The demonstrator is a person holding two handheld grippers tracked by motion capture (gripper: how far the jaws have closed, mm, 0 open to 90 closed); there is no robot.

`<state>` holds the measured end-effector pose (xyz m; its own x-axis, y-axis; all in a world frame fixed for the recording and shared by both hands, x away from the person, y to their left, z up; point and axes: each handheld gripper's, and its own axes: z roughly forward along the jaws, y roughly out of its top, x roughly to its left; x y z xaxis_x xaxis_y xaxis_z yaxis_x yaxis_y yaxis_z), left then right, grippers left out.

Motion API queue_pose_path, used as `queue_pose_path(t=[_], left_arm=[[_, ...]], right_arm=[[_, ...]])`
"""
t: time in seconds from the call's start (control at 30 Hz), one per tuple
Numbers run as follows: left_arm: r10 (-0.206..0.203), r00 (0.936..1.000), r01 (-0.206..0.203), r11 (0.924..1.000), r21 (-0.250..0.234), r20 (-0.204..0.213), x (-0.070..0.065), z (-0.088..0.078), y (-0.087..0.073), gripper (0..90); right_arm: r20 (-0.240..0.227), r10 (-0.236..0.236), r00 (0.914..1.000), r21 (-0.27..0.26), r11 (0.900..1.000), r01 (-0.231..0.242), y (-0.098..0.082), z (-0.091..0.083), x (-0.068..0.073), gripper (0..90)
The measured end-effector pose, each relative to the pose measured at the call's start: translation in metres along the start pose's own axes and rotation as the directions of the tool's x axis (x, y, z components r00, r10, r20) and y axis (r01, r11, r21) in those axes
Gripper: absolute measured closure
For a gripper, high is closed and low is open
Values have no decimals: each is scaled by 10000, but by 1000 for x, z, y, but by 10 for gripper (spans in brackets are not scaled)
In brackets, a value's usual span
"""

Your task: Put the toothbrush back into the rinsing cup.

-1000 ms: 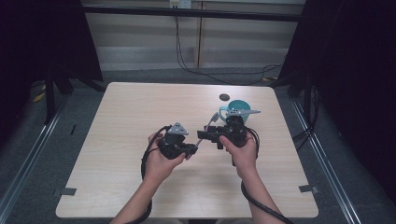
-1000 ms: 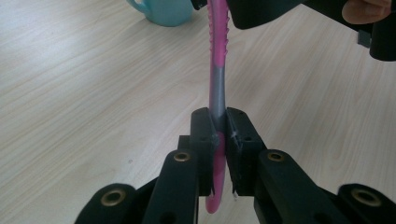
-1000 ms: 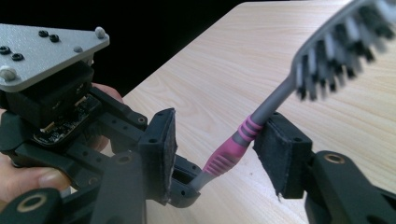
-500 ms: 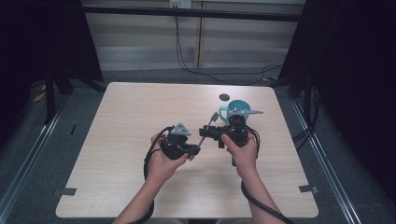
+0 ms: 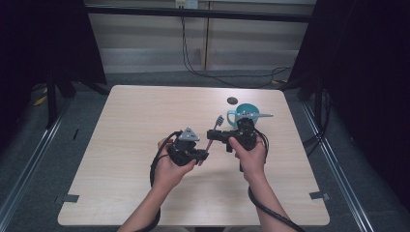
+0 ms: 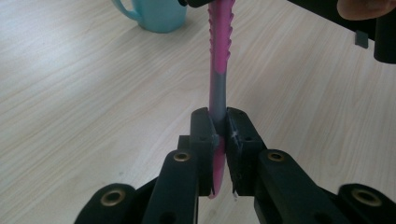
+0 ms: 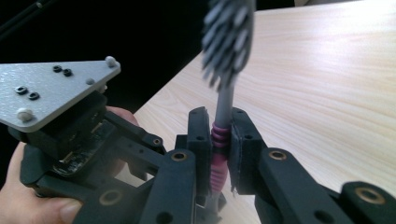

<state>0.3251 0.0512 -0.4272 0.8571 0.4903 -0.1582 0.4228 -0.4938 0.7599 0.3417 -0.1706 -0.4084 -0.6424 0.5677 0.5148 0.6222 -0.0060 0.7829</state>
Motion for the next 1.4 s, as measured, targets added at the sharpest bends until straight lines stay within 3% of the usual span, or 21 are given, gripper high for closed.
queue_pose_path(t=[0.43, 0.67, 0.9, 1.03, 1.2, 1.4], left_arm=[[233, 9997, -231, 9993, -295, 46, -1, -2, 3, 807], [610, 9976, -620, 9976, -307, -342, 1, 5, 0, 441], [606, 9971, -609, 9981, -43, -450, 6, 6, -6, 262], [879, 9943, -877, 9961, 69, -608, 7, 6, -12, 208], [1080, 9918, -1058, 9937, 358, -686, 8, 3, -19, 200], [1035, 9922, -1006, 9940, 441, -698, 12, 0, -28, 194]], right_arm=[[-238, -18, 9997, -304, 9995, 10, 3, -6, 2, 815], [-218, -155, 9996, -497, 9987, 144, 6, -10, 2, 815], [159, -337, 9993, -453, 9984, 344, 7, -19, -2, 815], [311, -415, 9987, -420, 9982, 428, 9, -23, -4, 815], [620, -715, 9955, -272, 9969, 733, 14, -29, -4, 815], [1106, -1021, 9886, -90, 9946, 1037, 18, -36, -5, 815]])
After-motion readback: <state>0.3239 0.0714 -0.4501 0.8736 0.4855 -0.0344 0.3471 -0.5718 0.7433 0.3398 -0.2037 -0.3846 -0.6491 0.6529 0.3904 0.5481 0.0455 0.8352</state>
